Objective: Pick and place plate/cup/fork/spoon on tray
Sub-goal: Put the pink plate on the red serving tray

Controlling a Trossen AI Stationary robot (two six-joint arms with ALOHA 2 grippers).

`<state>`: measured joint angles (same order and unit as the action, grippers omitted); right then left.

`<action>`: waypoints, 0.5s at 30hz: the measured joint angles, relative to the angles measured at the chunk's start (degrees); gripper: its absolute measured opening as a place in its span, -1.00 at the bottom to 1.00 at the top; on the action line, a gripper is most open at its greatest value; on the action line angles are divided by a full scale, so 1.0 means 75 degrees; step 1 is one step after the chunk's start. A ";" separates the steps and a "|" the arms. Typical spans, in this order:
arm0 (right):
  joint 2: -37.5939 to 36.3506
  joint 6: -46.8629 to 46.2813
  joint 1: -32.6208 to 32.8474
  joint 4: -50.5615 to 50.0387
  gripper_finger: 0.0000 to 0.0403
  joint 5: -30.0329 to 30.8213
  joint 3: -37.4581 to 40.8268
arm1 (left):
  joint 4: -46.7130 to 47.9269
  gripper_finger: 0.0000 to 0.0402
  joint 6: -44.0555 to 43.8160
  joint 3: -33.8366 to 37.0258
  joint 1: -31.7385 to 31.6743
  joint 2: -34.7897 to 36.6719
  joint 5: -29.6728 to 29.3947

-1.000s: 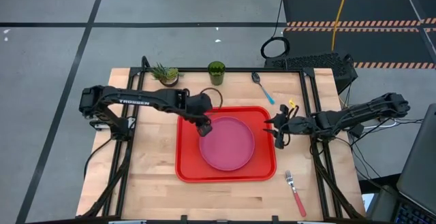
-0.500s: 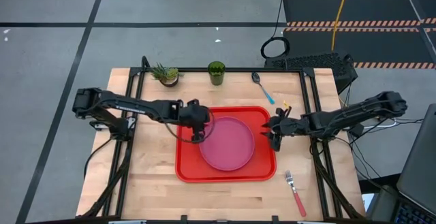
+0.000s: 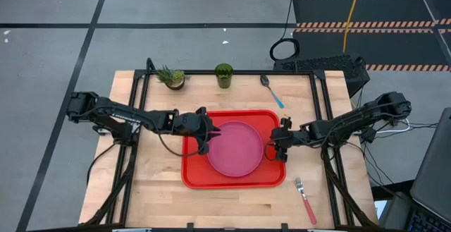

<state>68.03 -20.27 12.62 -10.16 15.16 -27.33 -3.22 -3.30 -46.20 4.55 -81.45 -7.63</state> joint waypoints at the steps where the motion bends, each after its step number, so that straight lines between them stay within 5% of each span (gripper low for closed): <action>1: 0.0050 -0.0006 0.0043 0.0028 -0.26 0.0040 -0.0020 | -0.0242 -0.61 0.0113 0.0093 0.0052 0.0003 -0.0012; 15: 0.0731 0.0072 0.0321 -0.0200 -0.26 0.0293 -0.0584 | -0.0922 -0.61 0.0207 0.0214 0.0663 0.0023 -0.0458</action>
<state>73.51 -19.73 15.02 -11.67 17.35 -31.71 -10.14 -1.75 -44.60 9.52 -81.28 -11.07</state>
